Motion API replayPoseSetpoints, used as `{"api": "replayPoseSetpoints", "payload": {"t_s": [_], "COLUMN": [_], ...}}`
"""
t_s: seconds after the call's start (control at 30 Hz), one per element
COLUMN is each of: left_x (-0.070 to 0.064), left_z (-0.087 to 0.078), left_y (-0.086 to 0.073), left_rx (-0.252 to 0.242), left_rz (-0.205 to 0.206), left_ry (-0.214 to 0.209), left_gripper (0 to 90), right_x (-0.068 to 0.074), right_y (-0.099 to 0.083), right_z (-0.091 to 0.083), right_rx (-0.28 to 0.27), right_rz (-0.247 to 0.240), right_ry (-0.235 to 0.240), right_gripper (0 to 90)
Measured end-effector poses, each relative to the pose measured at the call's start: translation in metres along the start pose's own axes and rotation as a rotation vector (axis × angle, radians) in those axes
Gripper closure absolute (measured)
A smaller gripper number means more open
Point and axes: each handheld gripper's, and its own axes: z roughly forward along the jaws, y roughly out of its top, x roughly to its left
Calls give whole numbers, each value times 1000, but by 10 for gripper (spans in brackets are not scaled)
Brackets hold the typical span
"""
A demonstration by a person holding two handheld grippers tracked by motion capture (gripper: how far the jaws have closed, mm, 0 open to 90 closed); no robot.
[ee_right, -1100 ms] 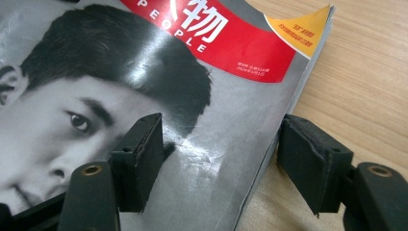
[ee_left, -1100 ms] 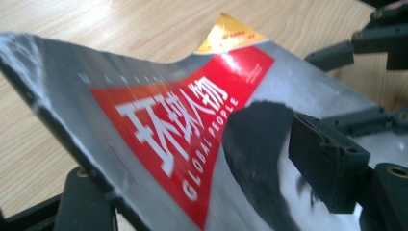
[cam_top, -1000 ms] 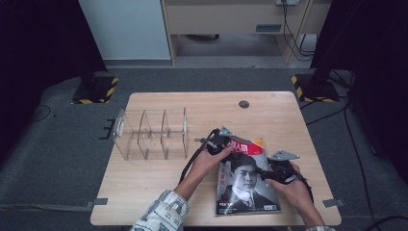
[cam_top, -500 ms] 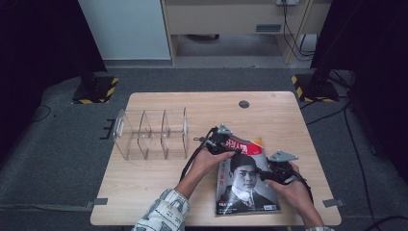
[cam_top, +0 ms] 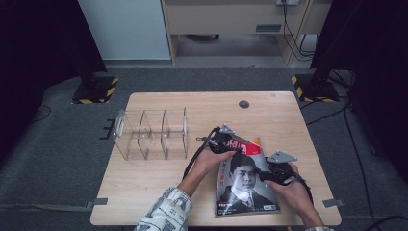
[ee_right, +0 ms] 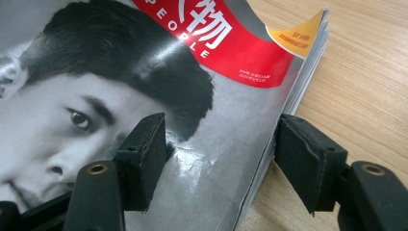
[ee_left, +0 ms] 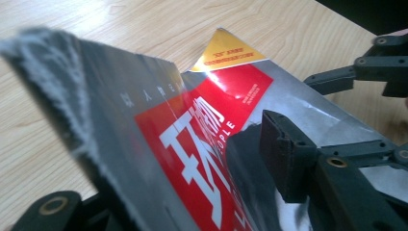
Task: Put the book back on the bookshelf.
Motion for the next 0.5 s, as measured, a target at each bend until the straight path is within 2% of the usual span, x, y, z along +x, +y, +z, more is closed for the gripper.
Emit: {"api": "replayPoseSetpoints", "payload": {"t_s": [0.17, 0.43, 0.5], "left_x": [-3, -4, -5], "left_z": [-1, -3, -4], "left_y": [3, 8, 9], "left_rx": [7, 20, 27], "left_rz": [15, -5, -11], "left_ry": [2, -6, 3], "left_gripper": [598, 714, 730], "right_x": [0, 0, 0], "right_y": [0, 0, 0], "right_z": [0, 0, 0], "right_rx": [4, 4, 4], "right_rz": [11, 13, 13], "right_ry": [10, 8, 7], "right_gripper": [357, 354, 352]}}
